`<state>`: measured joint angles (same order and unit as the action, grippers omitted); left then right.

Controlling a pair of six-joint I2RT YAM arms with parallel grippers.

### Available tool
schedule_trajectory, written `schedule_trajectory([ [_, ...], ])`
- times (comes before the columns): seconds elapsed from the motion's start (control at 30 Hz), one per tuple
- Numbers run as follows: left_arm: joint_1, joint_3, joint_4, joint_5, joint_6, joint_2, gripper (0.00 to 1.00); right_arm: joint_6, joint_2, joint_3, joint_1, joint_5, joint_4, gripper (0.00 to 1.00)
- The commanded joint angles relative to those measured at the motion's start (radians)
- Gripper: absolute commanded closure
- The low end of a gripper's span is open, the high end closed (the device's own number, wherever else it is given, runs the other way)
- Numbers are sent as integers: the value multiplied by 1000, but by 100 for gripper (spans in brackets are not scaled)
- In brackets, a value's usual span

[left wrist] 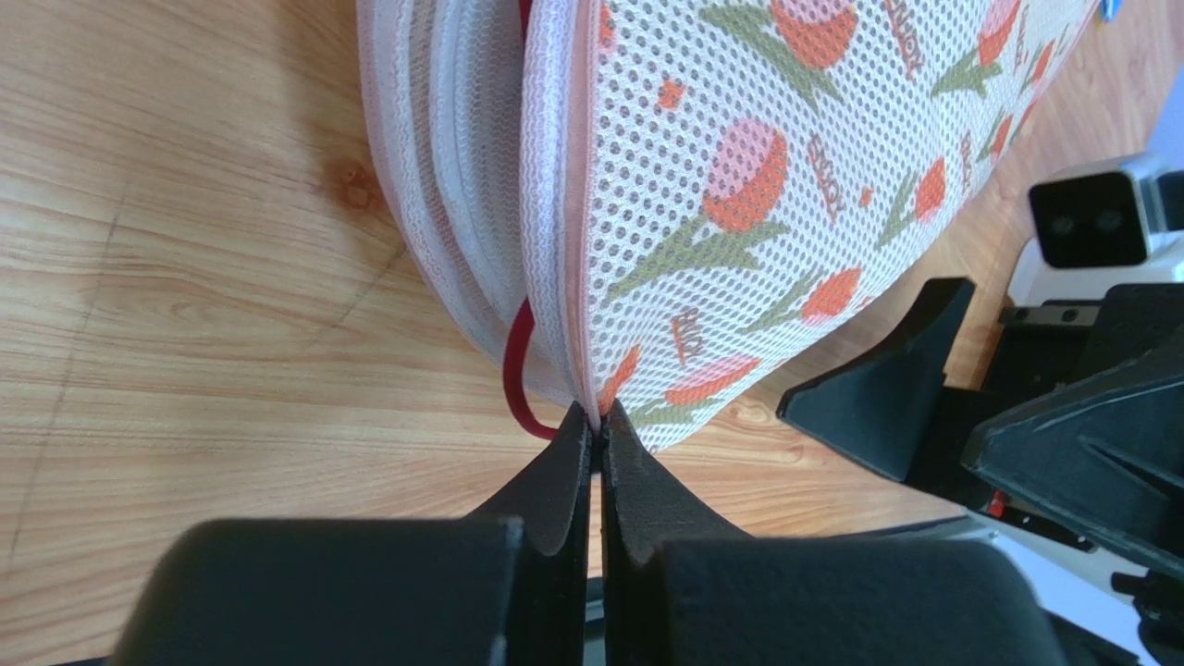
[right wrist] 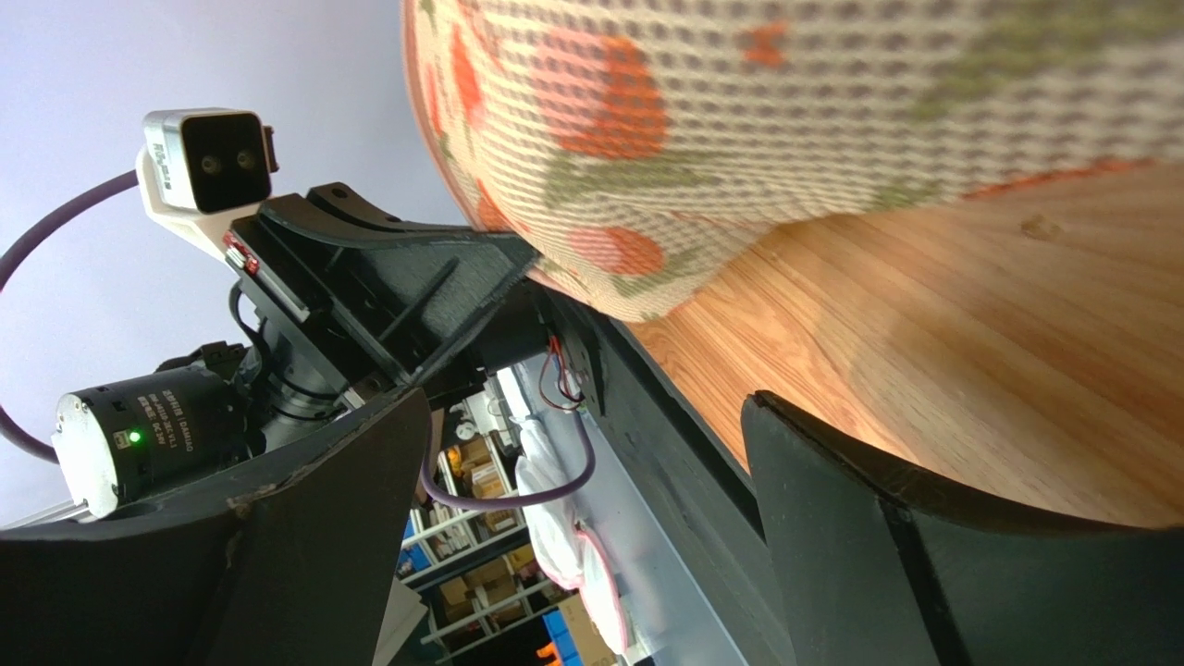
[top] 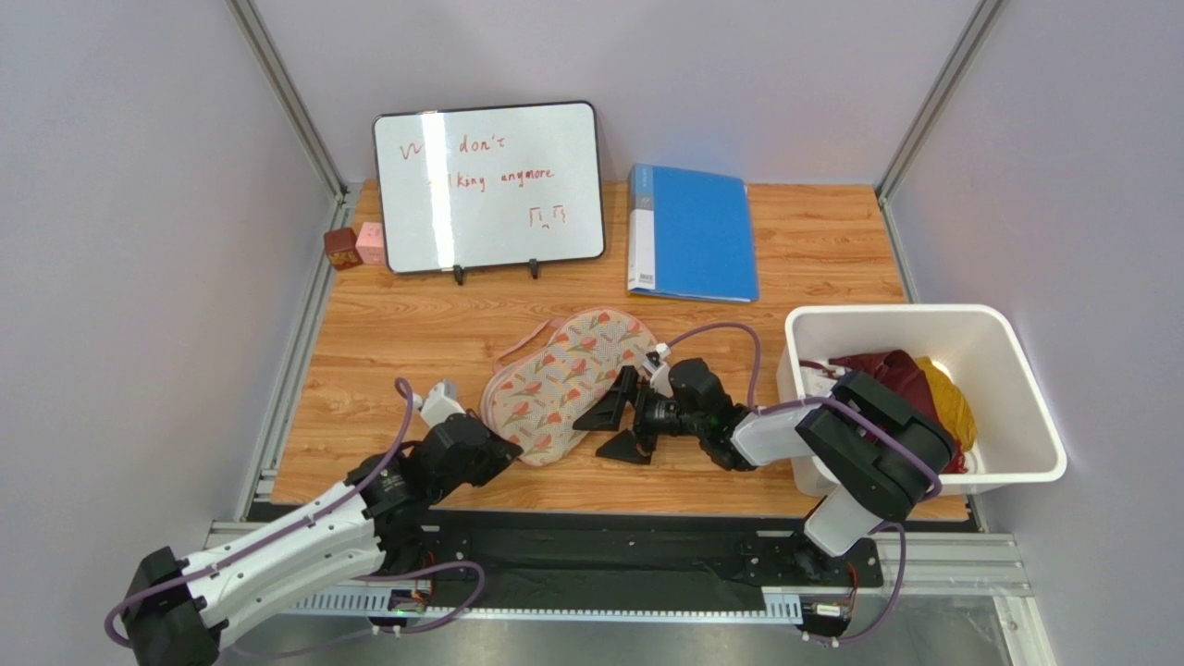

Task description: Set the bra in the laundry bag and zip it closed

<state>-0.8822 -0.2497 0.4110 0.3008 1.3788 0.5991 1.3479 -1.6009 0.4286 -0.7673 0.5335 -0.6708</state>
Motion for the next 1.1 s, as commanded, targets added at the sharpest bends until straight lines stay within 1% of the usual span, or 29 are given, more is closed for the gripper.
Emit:
schedule_trajectory([
  [0.0, -1, 23, -26, 57, 32, -47, 100, 13, 1, -21, -10, -3, -67, 9],
  [0.1, -3, 36, -26, 55, 28, -84, 100, 2, -43, -16, -20, -1, -121, 9],
  [0.2, -1, 41, -64, 21, -16, -113, 100, 16, -105, -4, -27, 2, -191, 9],
  [0.23, -1, 32, -78, 0, -36, -119, 98, 22, -114, 1, -27, 2, -213, 9],
  [0.27, -1, 24, -75, -12, -62, -125, 93, 25, -132, 7, -30, 0, -214, 9],
  [0.3, -1, 15, -60, -18, -66, -128, 82, 23, -140, 15, -32, -1, -214, 9],
  [0.37, -3, -5, -25, -34, -79, -146, 70, 25, -165, 33, -33, -1, -219, 9],
  [0.4, -1, -11, -3, -35, -81, -157, 61, 28, -168, 38, -35, -6, -219, 9],
  [0.47, -3, -19, 20, -43, -90, -185, 55, 34, -175, 59, -40, -10, -213, 10],
  [0.5, -1, -23, 53, -45, -90, -193, 43, 34, -179, 65, -44, -24, -208, 11],
  [0.57, -1, -43, 81, -49, -110, -211, 42, 33, -179, 78, -56, -46, -190, 13],
  [0.6, -1, -62, 119, -49, -118, -217, 40, 34, -186, 82, -59, -61, -185, 14],
  [0.67, -1, -71, 137, -61, -118, -246, 37, 45, -191, 88, -73, -79, -173, 16],
  [0.77, -1, -86, 147, -103, -112, -301, 37, 80, -192, 85, -92, -135, -145, 22],
  [0.87, -1, -88, 144, -167, -106, -323, 41, 89, -179, 98, -118, -194, -67, 24],
  [0.9, -1, -88, 135, -187, -109, -318, 43, 89, -174, 107, -124, -235, -46, 26],
  [0.93, -3, -83, 124, -228, -127, -296, 44, 86, -169, 111, -128, -254, -14, 30],
  [0.97, -1, -80, 115, -245, -133, -280, 49, 83, -166, 117, -136, -268, 2, 33],
  [1.0, -3, -71, 100, -261, -141, -260, 51, 86, -168, 125, -138, -270, 13, 42],
  [1.03, -3, -68, 88, -288, -155, -227, 51, 98, -168, 142, -136, -268, 20, 53],
  [1.07, -3, -60, 68, -295, -167, -211, 53, 106, -166, 148, -135, -264, 20, 58],
])
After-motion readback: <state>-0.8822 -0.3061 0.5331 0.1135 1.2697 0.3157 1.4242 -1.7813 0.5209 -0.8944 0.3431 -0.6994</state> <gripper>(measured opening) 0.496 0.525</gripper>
